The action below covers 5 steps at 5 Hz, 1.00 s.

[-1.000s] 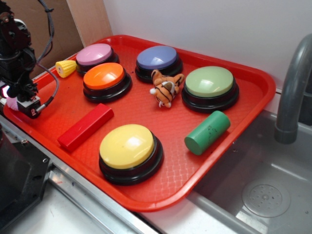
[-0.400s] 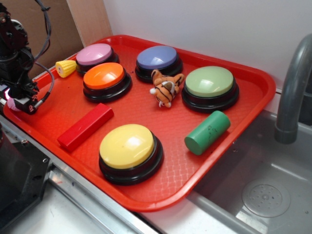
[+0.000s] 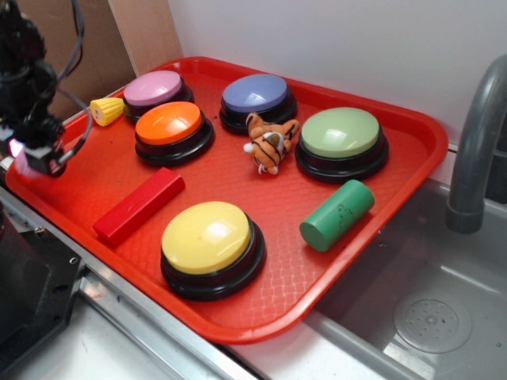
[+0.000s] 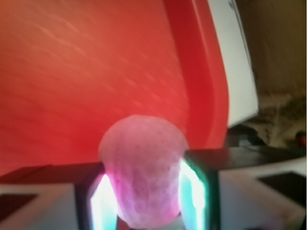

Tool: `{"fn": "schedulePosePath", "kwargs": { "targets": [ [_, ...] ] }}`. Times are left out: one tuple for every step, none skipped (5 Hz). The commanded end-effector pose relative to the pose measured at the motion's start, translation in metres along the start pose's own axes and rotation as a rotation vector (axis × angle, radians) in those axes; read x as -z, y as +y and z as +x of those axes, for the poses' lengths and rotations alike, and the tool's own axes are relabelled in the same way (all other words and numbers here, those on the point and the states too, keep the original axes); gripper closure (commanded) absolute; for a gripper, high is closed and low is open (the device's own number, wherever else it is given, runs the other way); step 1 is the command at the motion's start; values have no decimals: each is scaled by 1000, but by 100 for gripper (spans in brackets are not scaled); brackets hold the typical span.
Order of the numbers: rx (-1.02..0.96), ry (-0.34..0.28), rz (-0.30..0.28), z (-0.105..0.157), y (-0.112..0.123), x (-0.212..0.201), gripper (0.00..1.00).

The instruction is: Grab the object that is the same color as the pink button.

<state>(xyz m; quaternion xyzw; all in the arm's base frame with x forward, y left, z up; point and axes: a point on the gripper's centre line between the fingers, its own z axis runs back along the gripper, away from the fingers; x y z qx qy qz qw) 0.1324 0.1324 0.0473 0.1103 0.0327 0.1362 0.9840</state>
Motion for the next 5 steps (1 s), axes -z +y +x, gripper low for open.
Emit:
{"fn": "schedulePosePath", "kwargs": {
  "targets": [
    [111, -123, -232, 20, -48, -72, 100],
    [206, -191, -301, 23, -81, -98, 100],
    [255, -220, -349, 21, -111, -113, 100],
    [263, -226, -420, 23, -129, -110, 100],
    [262, -210, -415, 24, -129, -111, 100]
  ]
}}
